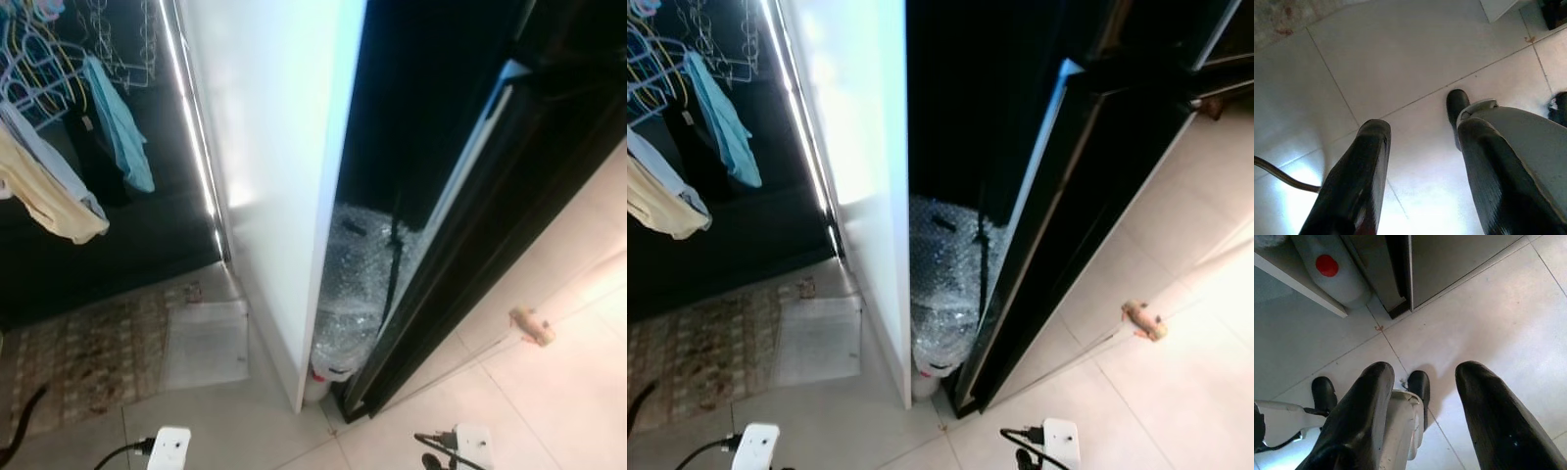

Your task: Restocking fridge

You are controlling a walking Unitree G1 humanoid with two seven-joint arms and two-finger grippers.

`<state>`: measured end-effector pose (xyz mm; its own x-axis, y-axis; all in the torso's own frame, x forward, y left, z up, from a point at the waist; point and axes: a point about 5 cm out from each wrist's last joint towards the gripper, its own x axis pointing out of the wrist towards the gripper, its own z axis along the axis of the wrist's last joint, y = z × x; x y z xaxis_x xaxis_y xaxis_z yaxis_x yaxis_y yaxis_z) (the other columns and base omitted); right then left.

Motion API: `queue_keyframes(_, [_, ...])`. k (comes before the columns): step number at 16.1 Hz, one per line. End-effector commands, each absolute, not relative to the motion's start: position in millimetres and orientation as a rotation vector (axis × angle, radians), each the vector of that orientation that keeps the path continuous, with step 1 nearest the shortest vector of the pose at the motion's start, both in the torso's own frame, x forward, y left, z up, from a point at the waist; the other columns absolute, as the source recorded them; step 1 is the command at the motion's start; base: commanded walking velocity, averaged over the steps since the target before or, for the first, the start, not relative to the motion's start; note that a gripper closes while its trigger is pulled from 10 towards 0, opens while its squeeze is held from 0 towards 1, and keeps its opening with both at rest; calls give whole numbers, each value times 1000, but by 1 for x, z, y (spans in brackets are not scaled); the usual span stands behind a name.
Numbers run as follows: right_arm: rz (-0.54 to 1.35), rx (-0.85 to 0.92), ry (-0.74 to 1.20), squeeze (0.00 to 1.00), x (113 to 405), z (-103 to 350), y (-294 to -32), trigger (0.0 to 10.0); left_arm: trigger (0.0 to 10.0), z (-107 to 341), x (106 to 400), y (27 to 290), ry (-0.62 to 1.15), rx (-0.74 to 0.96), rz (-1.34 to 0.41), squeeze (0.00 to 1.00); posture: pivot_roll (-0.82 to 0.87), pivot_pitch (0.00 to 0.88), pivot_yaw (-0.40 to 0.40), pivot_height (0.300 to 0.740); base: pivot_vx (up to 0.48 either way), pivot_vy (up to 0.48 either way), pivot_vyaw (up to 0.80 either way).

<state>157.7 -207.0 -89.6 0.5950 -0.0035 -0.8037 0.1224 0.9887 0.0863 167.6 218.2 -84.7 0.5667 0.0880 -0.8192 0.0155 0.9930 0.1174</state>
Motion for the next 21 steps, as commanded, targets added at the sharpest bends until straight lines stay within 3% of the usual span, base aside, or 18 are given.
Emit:
queue_keyframes(1, [-87, 142, 948, 0, 151, -92, -210, 10000, 10000, -88, 162, 217, 991, 111, 42, 0, -82, 106, -25, 740, 0, 277, 0])
queue_keyframes(10, [-84, 140, 950, 0, 151, -92, -210, 10000, 10000, -88, 162, 217, 991, 109, 43, 0, -80, 108, -27, 740, 0, 275, 0])
queue_keyframes(21, [-68, 122, 945, 0, 152, -91, -210, 10000, 10000, -88, 162, 217, 991, 117, 37, 0, -79, 106, -28, 740, 0, 0, 0])
